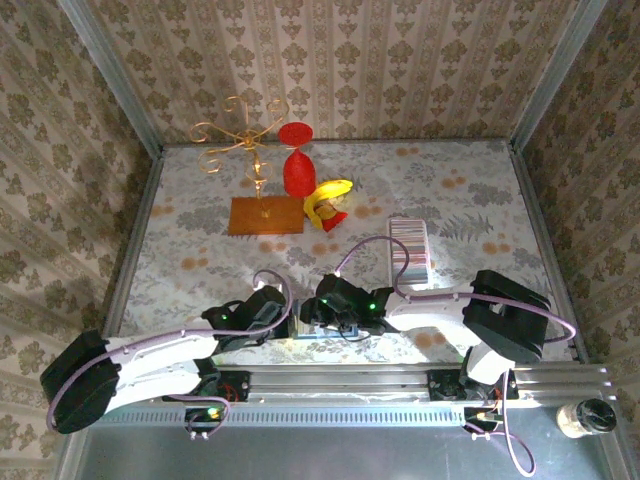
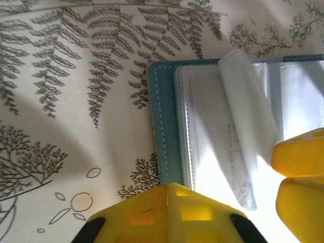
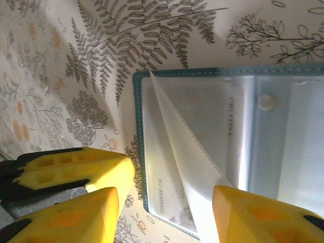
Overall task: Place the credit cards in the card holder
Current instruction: Flip over the card slot in the card holder.
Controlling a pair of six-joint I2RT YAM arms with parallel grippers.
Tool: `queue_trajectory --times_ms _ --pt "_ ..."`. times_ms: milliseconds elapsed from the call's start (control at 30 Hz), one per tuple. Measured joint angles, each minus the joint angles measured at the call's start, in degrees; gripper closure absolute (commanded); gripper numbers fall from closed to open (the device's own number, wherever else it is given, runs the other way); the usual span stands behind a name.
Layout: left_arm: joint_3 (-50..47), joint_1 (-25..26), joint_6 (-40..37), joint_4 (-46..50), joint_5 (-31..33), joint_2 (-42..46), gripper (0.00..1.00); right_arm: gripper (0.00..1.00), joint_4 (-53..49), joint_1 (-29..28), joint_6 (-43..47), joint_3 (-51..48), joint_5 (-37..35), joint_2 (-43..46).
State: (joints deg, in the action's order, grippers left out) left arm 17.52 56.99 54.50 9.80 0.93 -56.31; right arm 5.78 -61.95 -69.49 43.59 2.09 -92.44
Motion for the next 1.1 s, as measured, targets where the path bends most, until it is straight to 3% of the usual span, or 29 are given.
queue_trajectory --times_ms 233,333,700,1000,1100 --pt "-0.22 0.0 1.6 5.16 4.66 5.03 0.94 0.48 2.51 -0.04 -0.87 -0.2 0.11 -0.33" --pt "-0.22 -0.02 2.97 8.5 7.41 7.45 0.99 0.48 4.0 -0.09 -1.2 -0.2 0.57 -1.07" --pt "-0.2 -0.11 8.96 25.68 22.77 23.15 1.0 0.48 9.73 -1.38 -1.38 1.73 2.93 -4.68" --pt "2.21 -1.53 10.43 31.85 30.1 26.47 0.81 0.48 14.19 -1.97 -0.81 7.1 5.11 -6.16" --pt "3.54 -1.6 10.14 33.09 31.71 26.73 0.68 0.48 13.51 -1.92 0.55 7.52 5.31 -4.98"
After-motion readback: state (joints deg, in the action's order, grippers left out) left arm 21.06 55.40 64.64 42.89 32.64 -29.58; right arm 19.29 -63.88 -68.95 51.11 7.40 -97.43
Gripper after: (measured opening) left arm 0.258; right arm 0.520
